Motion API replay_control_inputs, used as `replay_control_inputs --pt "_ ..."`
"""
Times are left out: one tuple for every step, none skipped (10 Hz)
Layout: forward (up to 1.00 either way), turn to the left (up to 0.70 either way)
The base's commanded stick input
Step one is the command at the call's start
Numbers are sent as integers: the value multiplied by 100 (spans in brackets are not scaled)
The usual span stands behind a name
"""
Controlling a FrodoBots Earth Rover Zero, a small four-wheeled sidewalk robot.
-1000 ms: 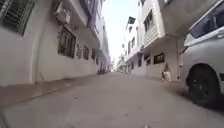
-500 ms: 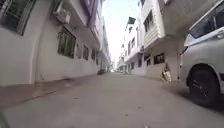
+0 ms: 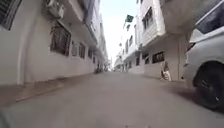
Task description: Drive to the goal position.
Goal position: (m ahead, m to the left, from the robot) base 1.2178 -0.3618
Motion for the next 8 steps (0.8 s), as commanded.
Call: replay_control_inputs --pt "100 1" --pt "100 1" --pt "100 1" --pt "100 1" --pt "100 1" --pt "100 1" --pt "100 1" --pt "100 1"
